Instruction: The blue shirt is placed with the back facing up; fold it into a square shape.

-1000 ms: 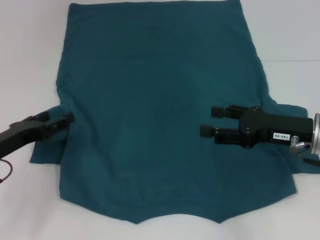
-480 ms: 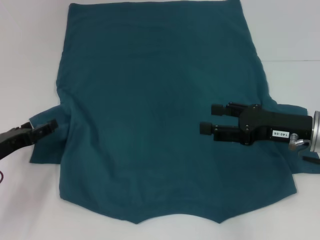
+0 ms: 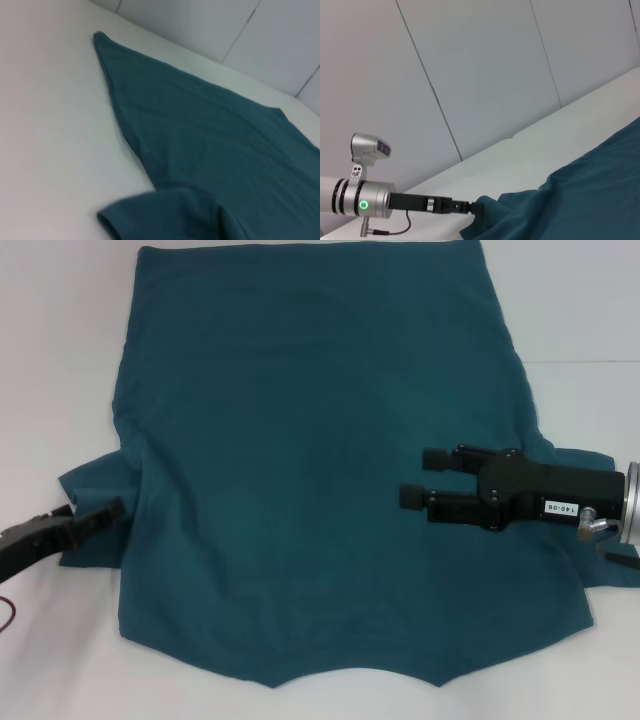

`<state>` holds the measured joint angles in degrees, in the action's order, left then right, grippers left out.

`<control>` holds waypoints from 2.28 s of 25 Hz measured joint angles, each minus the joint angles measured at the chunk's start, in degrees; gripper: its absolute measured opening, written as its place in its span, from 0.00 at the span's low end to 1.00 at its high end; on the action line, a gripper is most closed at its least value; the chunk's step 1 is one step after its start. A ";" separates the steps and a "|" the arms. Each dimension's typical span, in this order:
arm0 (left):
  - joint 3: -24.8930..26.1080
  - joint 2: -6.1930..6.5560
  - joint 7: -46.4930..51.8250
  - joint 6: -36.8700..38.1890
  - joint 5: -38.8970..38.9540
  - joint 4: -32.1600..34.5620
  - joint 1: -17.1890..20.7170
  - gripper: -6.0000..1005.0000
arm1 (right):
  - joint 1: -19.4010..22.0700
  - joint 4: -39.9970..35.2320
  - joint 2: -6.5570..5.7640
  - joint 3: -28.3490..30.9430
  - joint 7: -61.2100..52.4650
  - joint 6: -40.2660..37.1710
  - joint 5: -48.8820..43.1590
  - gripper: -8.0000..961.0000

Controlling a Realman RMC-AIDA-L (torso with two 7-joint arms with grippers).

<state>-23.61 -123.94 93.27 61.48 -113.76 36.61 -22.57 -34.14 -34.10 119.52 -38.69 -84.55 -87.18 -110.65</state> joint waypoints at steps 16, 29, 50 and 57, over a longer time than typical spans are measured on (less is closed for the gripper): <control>-0.36 0.01 1.62 0.47 -3.26 0.79 -0.34 0.70 | 0.36 0.00 0.00 -0.13 -0.05 -0.73 0.43 0.89; -0.32 0.42 1.86 0.12 -3.31 1.34 -0.82 0.07 | 0.18 0.69 0.01 0.03 -0.08 -0.77 0.49 0.89; -0.41 2.89 1.22 -7.32 -3.65 6.71 -2.24 0.05 | -0.54 4.97 0.35 -0.51 0.51 -0.21 3.47 0.89; -0.60 3.08 0.95 -7.73 -3.66 6.71 -2.94 0.08 | -0.58 5.10 0.35 -0.48 0.54 -0.18 3.47 0.89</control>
<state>-24.20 -120.86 94.22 53.74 -117.42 43.32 -25.50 -34.72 -29.00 119.87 -39.17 -84.02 -87.36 -107.18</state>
